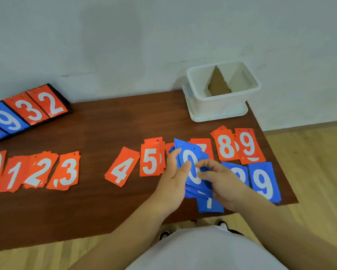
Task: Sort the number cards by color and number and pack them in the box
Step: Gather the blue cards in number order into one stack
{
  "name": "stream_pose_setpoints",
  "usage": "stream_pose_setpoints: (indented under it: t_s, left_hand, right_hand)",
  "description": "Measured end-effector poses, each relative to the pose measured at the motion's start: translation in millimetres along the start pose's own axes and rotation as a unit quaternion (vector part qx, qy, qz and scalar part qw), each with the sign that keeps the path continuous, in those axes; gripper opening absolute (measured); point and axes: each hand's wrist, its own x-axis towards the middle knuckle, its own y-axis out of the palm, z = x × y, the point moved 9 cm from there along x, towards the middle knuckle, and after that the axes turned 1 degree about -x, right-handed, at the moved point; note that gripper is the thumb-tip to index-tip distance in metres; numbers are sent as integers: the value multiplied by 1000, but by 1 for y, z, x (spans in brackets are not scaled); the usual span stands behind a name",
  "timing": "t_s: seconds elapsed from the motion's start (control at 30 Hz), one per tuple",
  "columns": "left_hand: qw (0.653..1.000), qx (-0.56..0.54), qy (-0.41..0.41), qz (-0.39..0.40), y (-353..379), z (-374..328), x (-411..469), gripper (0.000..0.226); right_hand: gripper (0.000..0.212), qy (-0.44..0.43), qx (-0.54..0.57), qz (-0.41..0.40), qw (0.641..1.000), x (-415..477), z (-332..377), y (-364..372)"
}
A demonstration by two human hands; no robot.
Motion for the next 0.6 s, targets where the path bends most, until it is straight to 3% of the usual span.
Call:
stream_pose_setpoints:
  t_s: [0.13,0.27,0.43,0.6]
  left_hand:
    - [996,79,-23,42,22,23,16,43]
    - [971,204,-121,32,41,74,32,76]
    - [934,287,-202,-70,61,118,49,105]
    - [897,361,-210,-147,96,118,52,115]
  right_hand:
    - [21,-39,-126,-168,977,-21,-2,-54]
    - [23,-32,-105,-307,945,-44,-21,-126]
    - [23,-15,-112,-293,949,-42,-21,-178]
    - [23,-20,-174,-238,955,-36,-2,-215]
